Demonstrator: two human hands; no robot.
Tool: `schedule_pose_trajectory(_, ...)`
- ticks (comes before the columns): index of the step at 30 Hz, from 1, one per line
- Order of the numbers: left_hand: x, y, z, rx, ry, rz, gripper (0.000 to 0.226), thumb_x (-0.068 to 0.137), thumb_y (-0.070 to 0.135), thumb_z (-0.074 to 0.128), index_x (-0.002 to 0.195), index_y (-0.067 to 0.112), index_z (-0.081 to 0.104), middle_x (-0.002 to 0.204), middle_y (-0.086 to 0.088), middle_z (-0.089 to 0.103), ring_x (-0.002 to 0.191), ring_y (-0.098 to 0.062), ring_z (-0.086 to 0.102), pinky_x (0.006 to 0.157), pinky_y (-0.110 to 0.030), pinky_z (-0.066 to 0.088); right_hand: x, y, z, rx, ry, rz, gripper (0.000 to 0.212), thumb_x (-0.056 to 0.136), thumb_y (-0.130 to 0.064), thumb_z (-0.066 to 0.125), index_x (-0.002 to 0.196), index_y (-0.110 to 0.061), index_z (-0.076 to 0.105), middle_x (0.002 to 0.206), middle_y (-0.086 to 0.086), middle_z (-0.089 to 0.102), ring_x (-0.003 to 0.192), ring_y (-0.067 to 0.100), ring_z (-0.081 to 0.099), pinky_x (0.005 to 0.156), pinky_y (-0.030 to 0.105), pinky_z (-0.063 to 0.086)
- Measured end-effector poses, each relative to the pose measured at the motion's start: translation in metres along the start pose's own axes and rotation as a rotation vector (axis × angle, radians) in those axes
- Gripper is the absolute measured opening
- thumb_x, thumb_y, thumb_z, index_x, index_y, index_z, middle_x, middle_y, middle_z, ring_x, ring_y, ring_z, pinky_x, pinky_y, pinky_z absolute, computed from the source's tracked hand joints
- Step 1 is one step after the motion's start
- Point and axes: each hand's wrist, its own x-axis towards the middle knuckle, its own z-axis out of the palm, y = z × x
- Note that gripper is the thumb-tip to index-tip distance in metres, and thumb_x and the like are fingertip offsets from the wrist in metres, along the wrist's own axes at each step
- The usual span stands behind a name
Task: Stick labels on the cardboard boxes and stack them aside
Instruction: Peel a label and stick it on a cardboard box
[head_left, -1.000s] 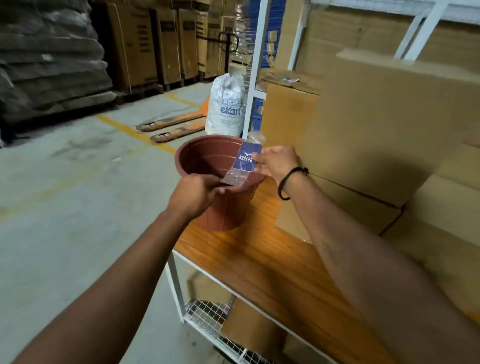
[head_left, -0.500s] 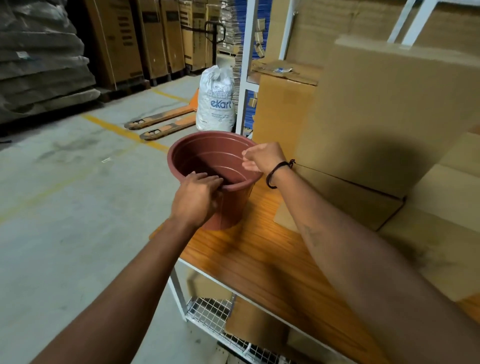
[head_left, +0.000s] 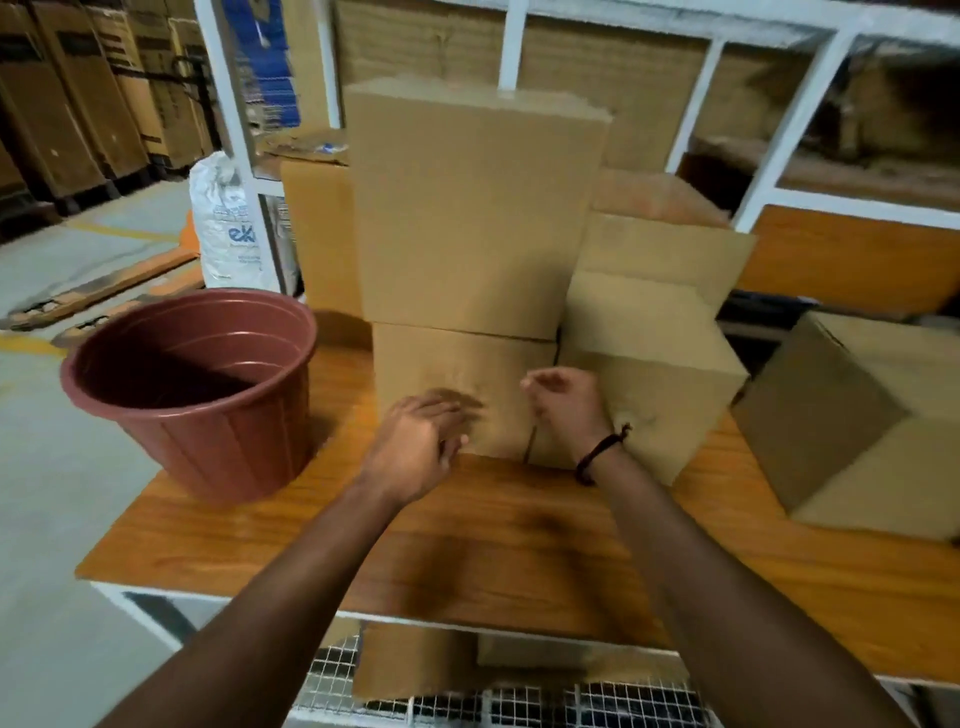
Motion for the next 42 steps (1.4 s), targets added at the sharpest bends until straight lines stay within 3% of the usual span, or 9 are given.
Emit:
schedule_pose_trajectory(4,0.040,0.057,0.023,-0.133,-0.022,0.061,0.033,0.086,0.011,0.069,0.119,0.010,0.070,0.127,-0.006,0.066,0.121,-0.019,0.056,0.102,-0.005,0.019,0.015,0.027,-0.101,-0.116,0.290,-0.026,0.004,0.081,-0.030,0.075,0.084,-0.030,0.071,0.087,-0.006,0.072,0.083,0.014,0.068,0.075,0.039,0.059)
schedule_pose_trajectory(8,0.082,0.092,0.055,-0.170,-0.049,0.043,0.051,0.093,0.015,0.061,0.143,0.022,0.052,0.152,0.001,0.044,0.140,-0.018,0.038,0.113,-0.019,0.021,0.031,0.047,-0.172,-0.323,0.472,-0.117,0.026,0.077,-0.036,0.078,0.101,-0.031,0.070,0.108,-0.005,0.057,0.100,0.014,0.059,0.085,0.028,0.050)
schedule_pose_trajectory(11,0.106,0.111,0.073,-0.102,-0.043,0.048,0.062,0.089,0.017,0.066,0.147,0.026,0.045,0.157,0.001,0.035,0.144,-0.020,0.032,0.117,-0.027,0.022,0.049,0.060,-0.209,-0.499,0.531,-0.119,0.046,0.068,-0.040,0.084,0.110,-0.037,0.066,0.124,0.003,0.041,0.115,0.022,0.046,0.095,0.038,0.048)
schedule_pose_trajectory(15,0.124,0.133,0.088,0.019,0.022,0.024,0.062,0.089,0.024,0.068,0.146,0.024,0.045,0.156,-0.005,0.037,0.145,-0.025,0.030,0.115,-0.042,0.028,0.071,0.066,-0.238,-0.567,0.274,-0.030,0.075,0.068,-0.034,0.085,0.135,-0.036,0.051,0.150,0.003,0.030,0.135,0.024,0.034,0.107,0.038,0.039)
schedule_pose_trajectory(19,0.127,0.142,0.099,0.027,0.052,-0.040,0.060,0.087,0.024,0.070,0.143,0.021,0.049,0.155,-0.009,0.037,0.145,-0.030,0.028,0.117,-0.044,0.025,0.079,0.077,-0.254,-0.441,0.074,-0.074,0.077,0.077,-0.020,0.079,0.144,-0.032,0.042,0.144,0.000,0.047,0.132,0.019,0.044,0.102,0.023,0.036)
schedule_pose_trajectory(28,0.127,0.161,0.103,-0.120,0.254,-0.189,0.067,0.082,0.026,0.078,0.142,0.021,0.050,0.160,-0.014,0.021,0.145,-0.032,0.025,0.116,-0.038,0.024,0.065,0.107,-0.298,-0.495,0.105,-0.224,0.071,0.080,-0.023,0.077,0.142,-0.031,0.044,0.126,0.008,0.059,0.108,0.019,0.056,0.090,0.032,0.051)
schedule_pose_trajectory(31,0.127,0.168,0.107,-0.282,0.124,-0.266,0.082,0.076,0.037,0.082,0.147,0.032,0.041,0.164,-0.008,0.011,0.145,-0.016,0.021,0.113,-0.029,0.020,0.054,0.116,-0.317,-0.525,0.083,-0.198,0.070,0.080,-0.026,0.075,0.141,-0.038,0.042,0.123,0.004,0.059,0.105,0.018,0.057,0.085,0.035,0.055)
schedule_pose_trajectory(38,0.129,0.163,0.123,-0.429,0.113,-0.219,0.073,0.070,0.041,0.085,0.136,0.031,0.056,0.155,-0.003,0.038,0.140,-0.018,0.039,0.115,-0.040,0.035,0.037,0.122,-0.320,-0.482,0.110,-0.243,0.066,0.083,-0.029,0.073,0.140,-0.042,0.042,0.134,0.000,0.055,0.113,0.019,0.055,0.094,0.041,0.053)
schedule_pose_trajectory(42,0.104,0.160,0.129,-0.353,0.130,-0.064,0.078,0.085,0.042,0.070,0.147,0.052,0.025,0.164,-0.006,0.014,0.143,-0.012,0.023,0.114,-0.032,0.030,0.021,0.131,-0.313,-0.499,0.154,-0.383,0.085,0.085,-0.029,0.071,0.145,-0.053,0.016,0.146,0.009,0.044,0.127,0.028,0.048,0.103,0.044,0.043)
